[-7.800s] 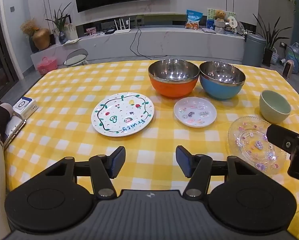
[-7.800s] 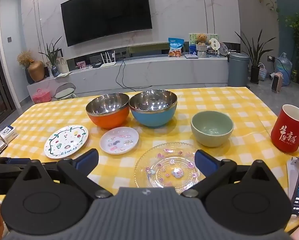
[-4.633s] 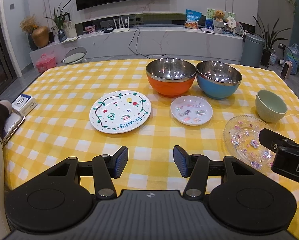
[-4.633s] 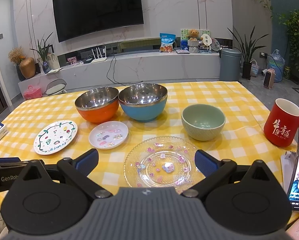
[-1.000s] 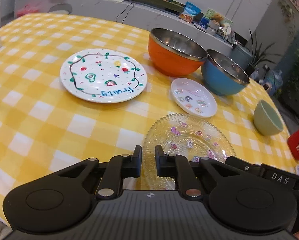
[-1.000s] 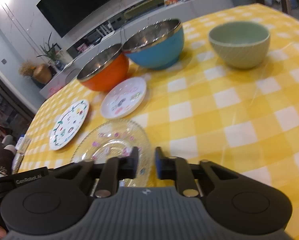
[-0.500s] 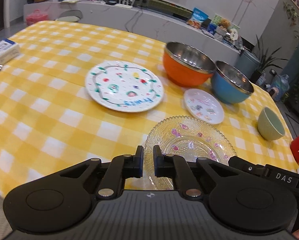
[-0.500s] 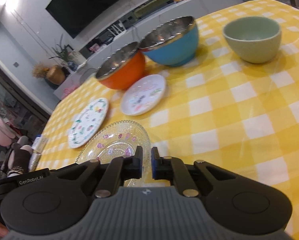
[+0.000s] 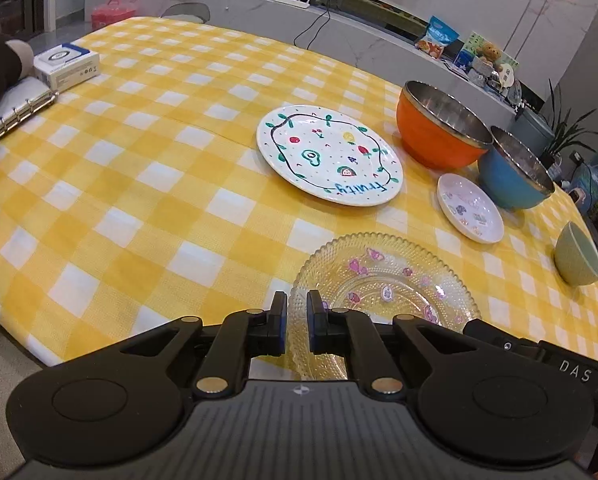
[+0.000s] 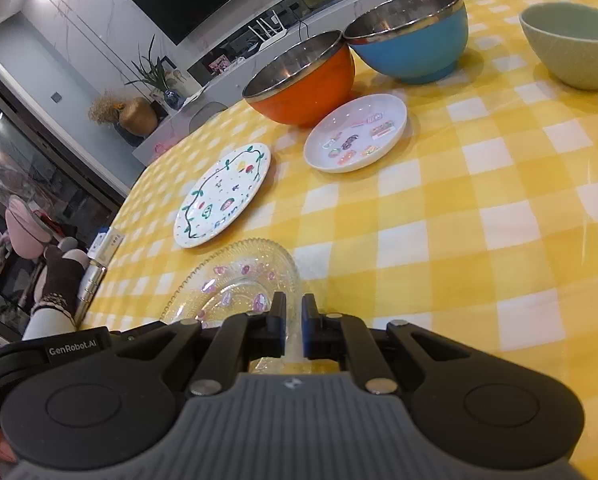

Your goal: Organize plates and bowls

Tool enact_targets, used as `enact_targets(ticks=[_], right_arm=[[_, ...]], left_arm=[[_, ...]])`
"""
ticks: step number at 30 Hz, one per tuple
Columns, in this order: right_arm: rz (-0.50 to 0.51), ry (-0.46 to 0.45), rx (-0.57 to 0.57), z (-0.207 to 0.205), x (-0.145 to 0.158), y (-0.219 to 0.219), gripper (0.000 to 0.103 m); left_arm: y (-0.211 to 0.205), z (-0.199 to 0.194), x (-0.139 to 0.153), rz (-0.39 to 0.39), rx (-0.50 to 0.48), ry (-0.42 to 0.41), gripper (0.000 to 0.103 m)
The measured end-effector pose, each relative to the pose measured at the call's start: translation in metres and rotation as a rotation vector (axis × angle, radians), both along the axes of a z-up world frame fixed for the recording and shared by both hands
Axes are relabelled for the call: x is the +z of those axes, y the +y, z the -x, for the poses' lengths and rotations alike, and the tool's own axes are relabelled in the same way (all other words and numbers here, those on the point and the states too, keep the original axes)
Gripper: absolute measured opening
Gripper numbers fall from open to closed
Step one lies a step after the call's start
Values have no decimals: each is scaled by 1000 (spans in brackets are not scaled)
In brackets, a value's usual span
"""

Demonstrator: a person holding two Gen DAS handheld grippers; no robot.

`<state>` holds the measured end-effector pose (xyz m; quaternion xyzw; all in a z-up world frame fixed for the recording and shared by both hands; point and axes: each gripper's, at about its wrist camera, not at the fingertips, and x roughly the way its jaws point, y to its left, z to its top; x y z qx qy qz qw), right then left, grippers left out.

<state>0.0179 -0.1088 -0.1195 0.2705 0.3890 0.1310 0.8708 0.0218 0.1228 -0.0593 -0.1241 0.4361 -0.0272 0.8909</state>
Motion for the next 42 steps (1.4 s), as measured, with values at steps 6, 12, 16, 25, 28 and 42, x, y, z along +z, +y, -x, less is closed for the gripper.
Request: enact_targets(ticks=[6,12,16,25,28,42], right_arm=[[34,-11,16,0,0,4,7],[120,-72,29,9,7,9,34],[163,-116,14,13,13,8,40],[174,-141,-34,14,16,3,51],[190,-175,-41,13,23,7,59],[149,-243,-92,-33,54,30,82]], left_arm=[[0,0,-1,-6,-17,1,12],[-11,7,11,-119,-25,-75,43],[-8,11,27,-76,-15,-152,70],[10,1,43,52,57,-189,74],[16,-5,43,95,64,-177,74],[14,-47,61,-39,140,-216,70]])
